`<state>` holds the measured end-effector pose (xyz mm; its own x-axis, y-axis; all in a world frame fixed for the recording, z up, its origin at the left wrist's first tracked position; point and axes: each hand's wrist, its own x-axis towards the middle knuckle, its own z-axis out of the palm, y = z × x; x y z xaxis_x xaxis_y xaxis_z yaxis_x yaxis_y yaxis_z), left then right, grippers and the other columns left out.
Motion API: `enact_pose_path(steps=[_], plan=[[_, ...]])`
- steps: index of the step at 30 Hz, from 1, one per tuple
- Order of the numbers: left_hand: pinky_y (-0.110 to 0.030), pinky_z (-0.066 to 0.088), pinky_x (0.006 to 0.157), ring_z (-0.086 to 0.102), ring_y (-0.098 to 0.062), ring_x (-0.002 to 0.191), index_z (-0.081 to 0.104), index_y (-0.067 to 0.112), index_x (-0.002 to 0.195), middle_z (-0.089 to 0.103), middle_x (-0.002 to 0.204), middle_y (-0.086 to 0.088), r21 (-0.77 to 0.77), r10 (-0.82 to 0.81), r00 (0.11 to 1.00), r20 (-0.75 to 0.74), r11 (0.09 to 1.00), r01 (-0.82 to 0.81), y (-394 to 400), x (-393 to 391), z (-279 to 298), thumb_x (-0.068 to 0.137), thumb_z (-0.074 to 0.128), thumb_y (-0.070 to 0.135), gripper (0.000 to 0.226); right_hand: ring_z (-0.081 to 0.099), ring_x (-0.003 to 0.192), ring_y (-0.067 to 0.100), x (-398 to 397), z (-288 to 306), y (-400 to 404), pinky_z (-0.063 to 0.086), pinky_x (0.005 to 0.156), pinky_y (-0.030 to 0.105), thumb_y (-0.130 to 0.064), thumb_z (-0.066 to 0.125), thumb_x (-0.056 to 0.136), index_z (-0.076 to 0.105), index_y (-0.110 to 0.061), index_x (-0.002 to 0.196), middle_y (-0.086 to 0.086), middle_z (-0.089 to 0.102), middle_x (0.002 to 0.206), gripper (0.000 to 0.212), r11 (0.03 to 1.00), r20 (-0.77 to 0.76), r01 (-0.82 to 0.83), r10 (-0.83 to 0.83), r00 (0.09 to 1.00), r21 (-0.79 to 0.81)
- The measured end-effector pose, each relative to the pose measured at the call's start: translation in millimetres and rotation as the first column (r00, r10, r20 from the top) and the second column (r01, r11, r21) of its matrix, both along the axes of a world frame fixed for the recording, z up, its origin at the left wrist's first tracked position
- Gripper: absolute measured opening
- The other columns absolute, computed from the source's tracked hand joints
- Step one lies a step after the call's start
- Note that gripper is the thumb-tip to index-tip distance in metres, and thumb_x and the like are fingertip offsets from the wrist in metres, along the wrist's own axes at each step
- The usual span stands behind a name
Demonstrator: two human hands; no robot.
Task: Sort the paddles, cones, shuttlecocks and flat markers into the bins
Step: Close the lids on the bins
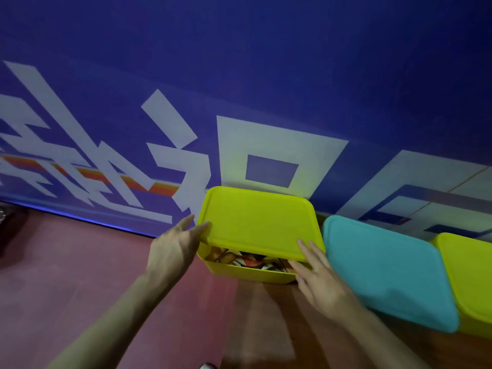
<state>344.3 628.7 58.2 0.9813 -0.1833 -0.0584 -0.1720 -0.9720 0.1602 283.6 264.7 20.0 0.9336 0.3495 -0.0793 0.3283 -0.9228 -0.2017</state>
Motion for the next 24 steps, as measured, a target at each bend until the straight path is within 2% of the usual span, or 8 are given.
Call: enact_pose_path(steps=[7,10,14,17,19,21,23,24], plan=[[-0.037,0.049,0.05,0.069,-0.038,0.082,0.047,0.037,0.138,0.063,0.124,-0.012,-0.019,-0.037,0.998,-0.048,0.999,0.036,-13,-16,-23,0.09,0.056,0.031,0.05,-0.006,0.153,0.028,-13,-2,4,0.035,0.116,0.045,-0.024,0.043,0.102,0.037,-0.041,0.149,0.001,-0.006,0.166,0.05,0.997,-0.131,-0.015,0.004,0.991,-0.079],[-0.04,0.051,0.052,0.067,-0.038,0.086,0.04,0.035,0.138,0.062,0.119,-0.014,-0.105,-0.026,0.999,-0.044,0.994,0.021,-10,-14,-34,0.087,0.044,0.036,0.051,-0.011,0.152,0.028,-15,1,8,0.03,0.118,0.043,-0.022,0.041,0.102,0.027,-0.047,0.151,-0.001,-0.01,0.166,0.057,0.996,-0.156,-0.028,0.014,0.988,-0.083],[-0.041,0.051,0.048,0.065,-0.038,0.085,0.039,0.031,0.138,0.06,0.117,-0.015,-0.117,-0.05,0.996,-0.08,0.992,0.04,-10,-16,-45,0.084,0.068,0.021,0.062,0.007,0.152,0.034,-20,-3,13,0.031,0.115,0.056,-0.02,0.048,0.095,0.038,-0.048,0.138,0.001,0.011,0.164,0.053,0.996,-0.153,-0.018,0.004,0.988,-0.088],[-0.043,0.051,0.046,0.065,-0.038,0.082,0.038,0.031,0.136,0.057,0.115,-0.014,-0.117,-0.024,0.993,-0.112,0.993,0.011,-15,-19,-49,0.077,0.074,0.017,0.07,0.02,0.148,0.036,-21,-4,19,0.029,0.114,0.061,-0.019,0.052,0.09,0.044,-0.044,0.13,0.0,0.024,0.161,0.049,0.993,-0.146,0.017,-0.034,0.989,-0.115],[-0.042,0.049,0.044,0.065,-0.037,0.081,0.038,0.029,0.135,0.053,0.116,-0.013,-0.125,-0.028,0.993,-0.116,0.992,0.013,-16,-20,-51,0.076,0.074,0.018,0.07,0.03,0.142,0.032,-18,-2,22,0.028,0.115,0.059,-0.019,0.053,0.087,0.043,-0.042,0.13,-0.005,0.032,0.155,0.049,0.992,-0.109,0.044,-0.057,0.992,-0.117],[-0.042,0.05,0.045,0.064,-0.035,0.084,0.037,0.029,0.134,0.049,0.121,-0.011,-0.143,-0.029,0.992,-0.12,0.99,0.011,-14,-20,-54,0.077,0.073,0.022,0.068,0.042,0.128,0.025,-10,2,21,0.037,0.11,0.052,-0.024,0.055,0.088,0.043,-0.036,0.129,-0.009,0.041,0.144,0.045,0.997,-0.042,0.041,-0.044,0.998,-0.064],[-0.043,0.052,0.047,0.063,-0.034,0.088,0.037,0.028,0.133,0.044,0.125,-0.008,-0.161,-0.025,0.992,-0.124,0.987,0.005,-11,-19,-56,0.077,0.074,0.026,0.067,0.044,0.118,0.022,3,4,18,0.044,0.101,0.044,-0.034,0.057,0.088,0.041,-0.029,0.131,-0.006,0.04,0.139,0.046,0.999,-0.015,0.035,-0.036,0.999,-0.031],[-0.043,0.053,0.048,0.063,-0.033,0.09,0.038,0.027,0.133,0.043,0.125,-0.007,-0.165,-0.021,0.992,-0.123,0.986,0.0,-10,-17,-58,0.076,0.074,0.028,0.067,0.041,0.123,0.025,12,4,16,0.044,0.102,0.045,-0.039,0.059,0.087,0.038,-0.027,0.135,-0.001,0.035,0.143,0.054,0.997,-0.039,0.059,-0.061,0.997,-0.044]])
